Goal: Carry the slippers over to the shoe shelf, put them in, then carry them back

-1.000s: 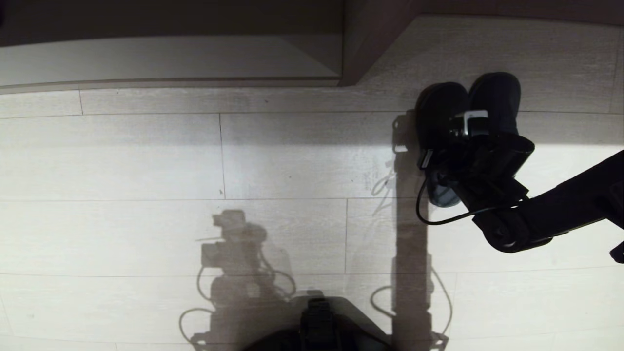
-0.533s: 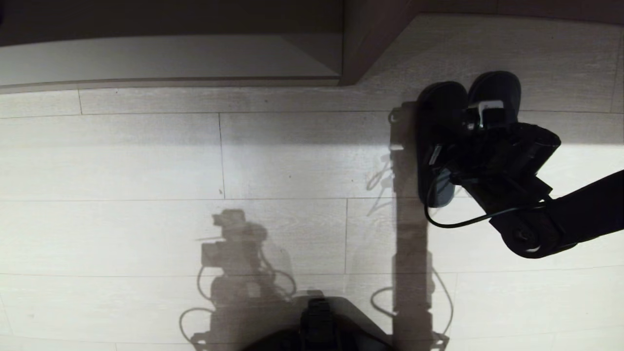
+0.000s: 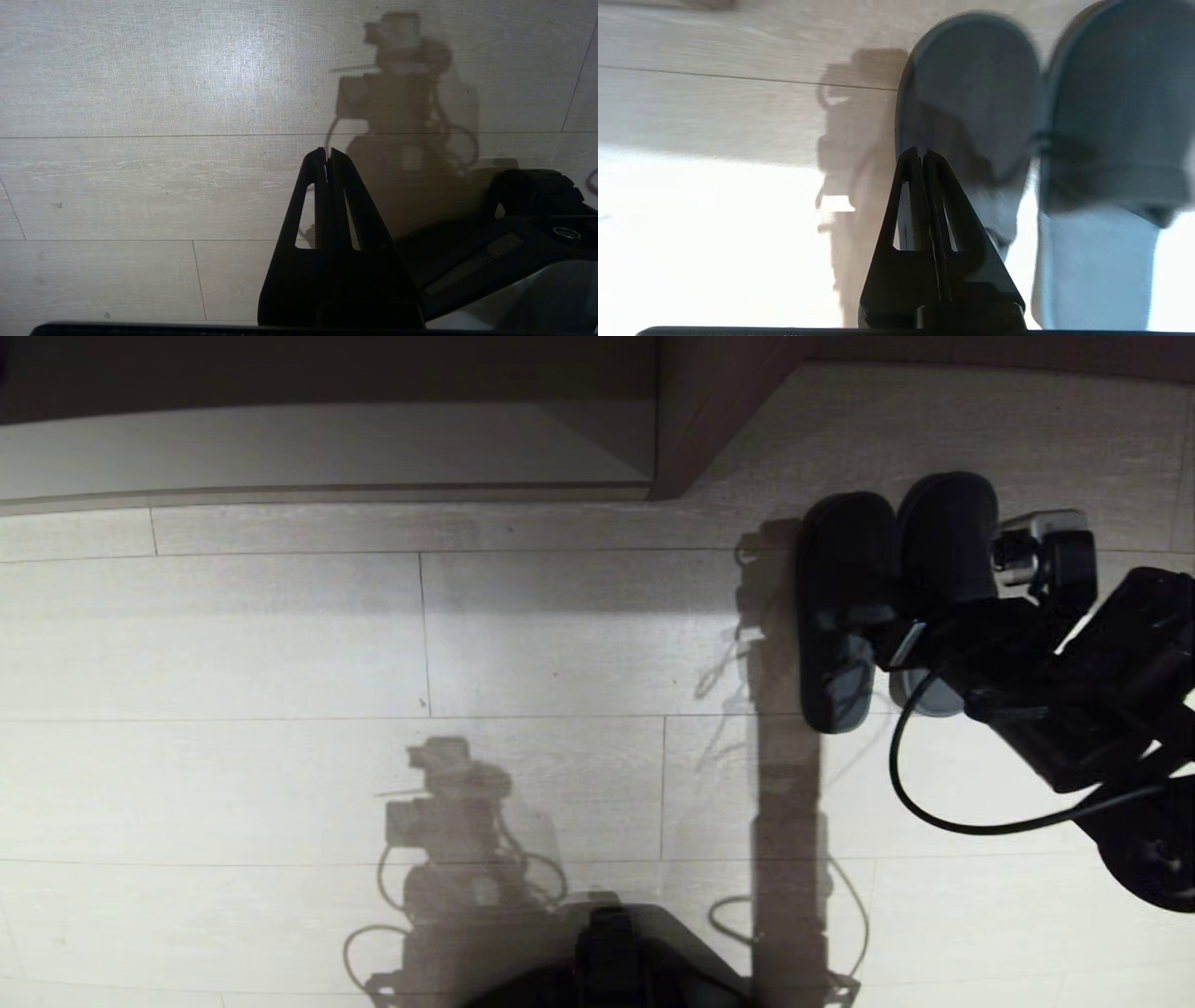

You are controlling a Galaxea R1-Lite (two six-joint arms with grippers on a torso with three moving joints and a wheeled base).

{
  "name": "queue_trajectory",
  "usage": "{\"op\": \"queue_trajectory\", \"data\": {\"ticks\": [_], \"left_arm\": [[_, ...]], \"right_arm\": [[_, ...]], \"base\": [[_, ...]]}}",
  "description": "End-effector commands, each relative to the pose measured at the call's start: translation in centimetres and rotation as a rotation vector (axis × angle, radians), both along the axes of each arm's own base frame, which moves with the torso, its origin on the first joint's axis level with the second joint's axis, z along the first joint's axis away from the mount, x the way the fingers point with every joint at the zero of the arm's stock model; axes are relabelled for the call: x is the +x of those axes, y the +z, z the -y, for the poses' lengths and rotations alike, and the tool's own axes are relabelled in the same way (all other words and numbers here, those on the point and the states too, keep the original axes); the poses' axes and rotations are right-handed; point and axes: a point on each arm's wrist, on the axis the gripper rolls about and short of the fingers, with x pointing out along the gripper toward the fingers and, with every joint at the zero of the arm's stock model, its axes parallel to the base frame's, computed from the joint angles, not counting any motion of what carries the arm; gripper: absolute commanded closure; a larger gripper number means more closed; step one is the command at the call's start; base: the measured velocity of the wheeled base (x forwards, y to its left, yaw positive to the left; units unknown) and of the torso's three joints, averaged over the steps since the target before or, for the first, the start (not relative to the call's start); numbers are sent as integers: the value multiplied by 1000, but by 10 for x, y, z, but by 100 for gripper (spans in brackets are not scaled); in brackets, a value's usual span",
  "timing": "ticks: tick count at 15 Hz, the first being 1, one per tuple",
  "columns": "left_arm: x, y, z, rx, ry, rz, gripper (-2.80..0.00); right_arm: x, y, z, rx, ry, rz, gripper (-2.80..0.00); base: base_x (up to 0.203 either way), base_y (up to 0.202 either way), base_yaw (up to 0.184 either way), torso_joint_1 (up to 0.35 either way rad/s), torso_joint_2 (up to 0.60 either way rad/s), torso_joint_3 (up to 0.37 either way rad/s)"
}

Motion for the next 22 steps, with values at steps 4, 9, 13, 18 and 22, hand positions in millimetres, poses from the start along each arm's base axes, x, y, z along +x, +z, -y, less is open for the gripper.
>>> {"op": "queue_trajectory", "data": {"ticks": [4,9,13,18,22], "left_arm": [[0,0,0,0,1,0,0],[0,0,0,0,1,1,0],[0,0,0,1,1,2,0],[0,0,0,1,1,0,0],[0,0,0,1,1,0,0]], "right_arm": [[-95,5,21,2,4,54,0],[-175,10,42,8,-36,152,0],[-241,0,60,19,-144,249,0],[-282,-69,62,-4,-134,133,0],[-298,-110,62,38,-122,-15,0]], "base": [[0,0,0,0,0,0],[0,0,0,0,0,0],[0,0,0,0,0,0],[0,0,0,0,0,0],[0,0,0,0,0,0]]}}
